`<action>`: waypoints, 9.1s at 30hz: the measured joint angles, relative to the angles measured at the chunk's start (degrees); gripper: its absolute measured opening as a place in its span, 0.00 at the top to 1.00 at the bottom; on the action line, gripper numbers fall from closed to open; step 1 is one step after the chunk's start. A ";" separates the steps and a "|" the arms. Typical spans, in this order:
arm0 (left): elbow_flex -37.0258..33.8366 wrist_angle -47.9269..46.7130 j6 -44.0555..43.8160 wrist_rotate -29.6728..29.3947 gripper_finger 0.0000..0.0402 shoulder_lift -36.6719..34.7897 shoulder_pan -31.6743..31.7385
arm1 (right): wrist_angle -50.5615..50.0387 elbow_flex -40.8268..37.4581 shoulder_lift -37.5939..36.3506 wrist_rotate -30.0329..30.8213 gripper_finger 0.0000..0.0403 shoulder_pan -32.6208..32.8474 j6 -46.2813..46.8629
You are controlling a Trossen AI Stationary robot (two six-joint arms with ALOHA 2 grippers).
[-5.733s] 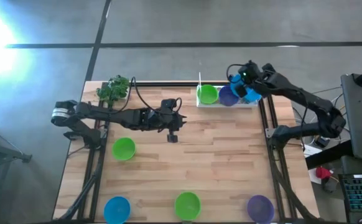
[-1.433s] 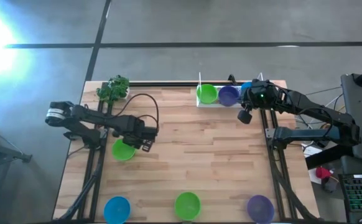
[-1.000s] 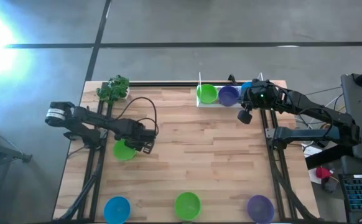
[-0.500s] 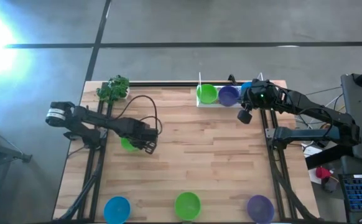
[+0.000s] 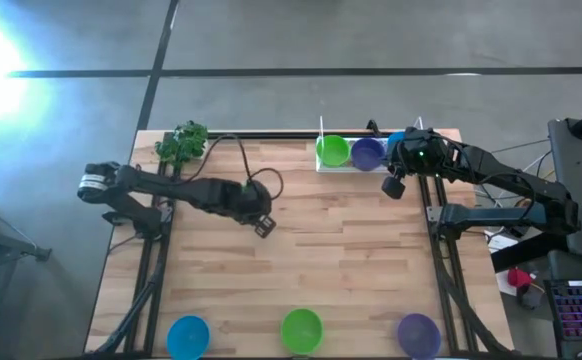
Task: Pick & Place Mini bowls
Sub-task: Stack the top green bowl on top of the green bowl on the shelf
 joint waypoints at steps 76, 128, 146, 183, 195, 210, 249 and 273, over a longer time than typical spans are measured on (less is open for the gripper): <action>29.44 0.08 29.46 9.75 0.85 29.39 2.40 | 0.22 -0.02 -0.04 -0.02 0.98 -0.02 -1.16; -14.11 27.79 33.77 -19.57 0.85 -16.22 -2.04 | 30.80 -8.74 18.32 -10.95 0.98 6.65 6.89; -14.28 29.02 35.62 -19.60 0.85 -17.14 -2.10 | 30.69 0.61 36.41 -10.34 0.83 9.01 5.16; -14.41 28.82 36.61 -19.69 0.85 -17.03 -2.10 | 27.91 9.31 51.31 -10.40 0.78 7.06 6.45; -14.41 28.82 36.61 -19.69 0.85 -17.01 -2.10 | 28.48 8.94 52.22 -10.56 0.77 6.93 7.89; -14.41 28.82 36.59 -19.67 0.85 -17.01 -2.10 | 30.26 7.69 52.49 -10.56 0.80 6.97 10.03; -14.95 28.79 36.59 -19.67 0.85 -16.99 -2.07 | 12.78 8.31 30.51 -0.95 0.97 2.65 14.76; -15.02 29.04 36.59 -19.69 0.85 -16.99 -2.07 | 18.42 8.88 34.58 -0.16 0.97 -17.64 13.77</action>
